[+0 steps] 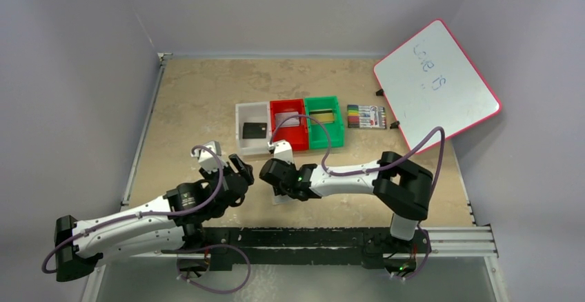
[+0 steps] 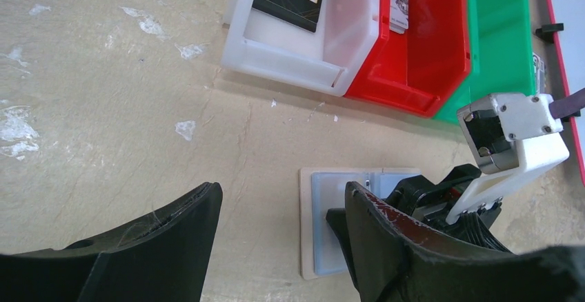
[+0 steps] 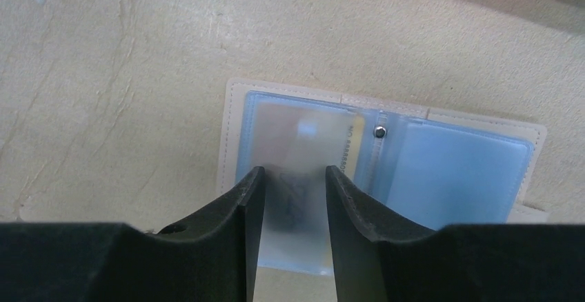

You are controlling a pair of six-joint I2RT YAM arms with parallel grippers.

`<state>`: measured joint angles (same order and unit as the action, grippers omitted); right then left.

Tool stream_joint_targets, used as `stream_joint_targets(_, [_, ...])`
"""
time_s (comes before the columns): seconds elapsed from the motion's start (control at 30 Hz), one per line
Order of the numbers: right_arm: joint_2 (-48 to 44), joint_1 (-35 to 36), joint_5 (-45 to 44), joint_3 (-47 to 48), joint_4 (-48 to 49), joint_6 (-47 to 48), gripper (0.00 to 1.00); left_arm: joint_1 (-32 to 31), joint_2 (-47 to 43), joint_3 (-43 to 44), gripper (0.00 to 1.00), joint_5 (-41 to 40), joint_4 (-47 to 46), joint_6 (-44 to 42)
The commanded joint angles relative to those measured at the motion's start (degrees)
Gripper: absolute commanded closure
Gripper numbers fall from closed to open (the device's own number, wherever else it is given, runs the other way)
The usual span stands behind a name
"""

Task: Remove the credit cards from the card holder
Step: Remove the credit card from the card holder.

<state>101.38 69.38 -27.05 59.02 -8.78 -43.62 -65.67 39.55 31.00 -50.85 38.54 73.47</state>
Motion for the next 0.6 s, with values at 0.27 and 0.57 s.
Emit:
stream_joint_targets(0.27, [2.50, 0.18, -1.90, 0.03, -3.75, -4.32, 0.90, -0.14, 0.82, -0.27, 0.34, -1.21, -0.72, 0.30])
stream_joint_targets(0.57, [-0.55, -1.88, 1.18, -2.16, 2.30, -3.83, 1.00, -0.15, 4.10, -0.10, 0.34, 0.81, -3.56, -1.25])
